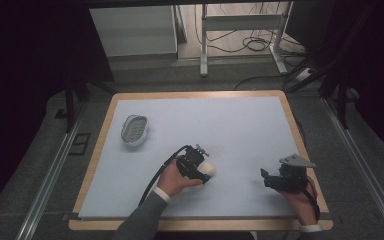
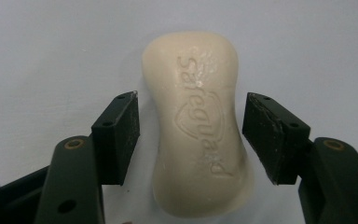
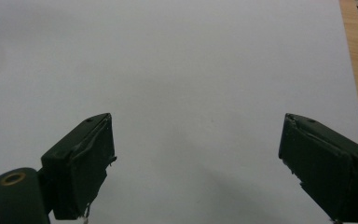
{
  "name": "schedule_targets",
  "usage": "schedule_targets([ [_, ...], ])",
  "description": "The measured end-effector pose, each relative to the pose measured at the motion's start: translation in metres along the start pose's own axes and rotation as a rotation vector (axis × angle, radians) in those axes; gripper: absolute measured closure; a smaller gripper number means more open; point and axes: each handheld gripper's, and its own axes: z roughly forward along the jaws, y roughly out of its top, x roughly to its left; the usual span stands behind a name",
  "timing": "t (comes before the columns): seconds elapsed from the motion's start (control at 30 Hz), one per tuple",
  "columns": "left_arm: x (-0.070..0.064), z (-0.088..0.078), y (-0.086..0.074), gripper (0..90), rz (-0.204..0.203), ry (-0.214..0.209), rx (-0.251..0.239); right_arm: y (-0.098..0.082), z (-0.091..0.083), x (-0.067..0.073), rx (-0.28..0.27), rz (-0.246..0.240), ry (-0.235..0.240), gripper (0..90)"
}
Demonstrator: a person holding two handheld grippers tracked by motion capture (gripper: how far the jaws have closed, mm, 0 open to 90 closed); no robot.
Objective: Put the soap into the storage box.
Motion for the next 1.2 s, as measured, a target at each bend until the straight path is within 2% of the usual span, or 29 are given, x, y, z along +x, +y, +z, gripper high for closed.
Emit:
schedule_targets([
  [0.23, -0.0015, 0.0068, 0.0020, 42.4, 0.003, 0.003, 0.031, -0.0005, 0.0006, -0.0003, 0.012, 0.001, -0.017, 10.4],
  [0.27, -0.0020, 0.0067, 0.0022, 45.1, 0.004, 0.006, 0.032, -0.0008, 0.0004, -0.0015, 0.009, 0.006, -0.024, 10.4],
  [0.47, -0.0042, 0.0073, 0.0021, 48.2, 0.005, 0.016, 0.039, -0.0009, -0.0004, -0.0026, 0.005, 0.007, -0.032, 10.4],
  [0.73, -0.0048, 0.0074, 0.0024, 48.9, 0.012, 0.017, 0.044, -0.0007, -0.0010, -0.0032, -0.002, 0.012, -0.040, 10.4],
  [0.83, -0.0052, 0.0073, 0.0020, 49.1, 0.026, 0.023, 0.037, -0.0008, -0.0012, -0.0036, -0.004, 0.016, -0.042, 10.5],
  [1.2, 0.0039, -0.0020, 0.0010, 49.3, 0.015, -0.022, 0.013, -0.0012, -0.0023, -0.0058, -0.009, 0.023, -0.051, 10.4],
])
